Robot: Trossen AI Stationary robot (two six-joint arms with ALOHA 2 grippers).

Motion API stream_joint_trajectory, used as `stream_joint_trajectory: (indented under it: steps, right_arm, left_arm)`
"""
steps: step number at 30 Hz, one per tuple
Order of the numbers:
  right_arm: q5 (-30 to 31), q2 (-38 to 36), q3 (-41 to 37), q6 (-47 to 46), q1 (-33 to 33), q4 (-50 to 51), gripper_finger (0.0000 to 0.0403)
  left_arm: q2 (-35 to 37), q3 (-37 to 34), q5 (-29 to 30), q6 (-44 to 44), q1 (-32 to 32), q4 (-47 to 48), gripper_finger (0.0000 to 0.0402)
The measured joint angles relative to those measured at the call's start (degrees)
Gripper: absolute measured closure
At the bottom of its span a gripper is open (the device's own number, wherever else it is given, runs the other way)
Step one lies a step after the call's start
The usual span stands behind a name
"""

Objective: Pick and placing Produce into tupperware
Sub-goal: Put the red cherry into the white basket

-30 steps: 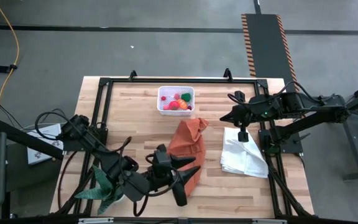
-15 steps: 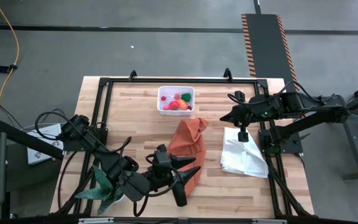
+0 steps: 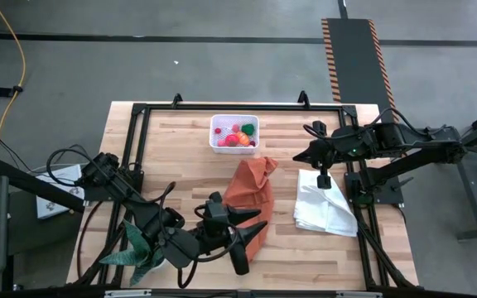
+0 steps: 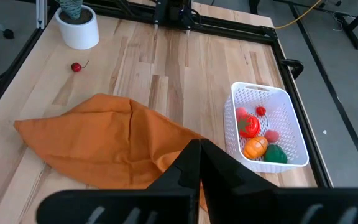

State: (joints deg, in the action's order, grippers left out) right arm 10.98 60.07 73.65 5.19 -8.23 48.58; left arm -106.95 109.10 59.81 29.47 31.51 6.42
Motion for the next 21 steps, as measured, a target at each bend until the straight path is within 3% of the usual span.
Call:
stream_joint_trajectory:
  steps: [7,16,21]
  right_arm:
    - [0.0,0.0,0.0,0.0,0.0,0.0,0.0402]
    - [0.0,0.0,0.0,0.4,0.0,0.0,0.0402]
    - [0.0,0.0,0.0,0.5,0.0,0.0,0.0402]
  left_arm:
    - [0.0,0.0,0.0,-1.6,0.0,-0.2,0.0270]
    - [0.0,0.0,-2.4,-4.2,0.0,-0.4,0.0391]
    - [0.0,0.0,-2.4,-4.2,0.0,-0.6,0.0384]
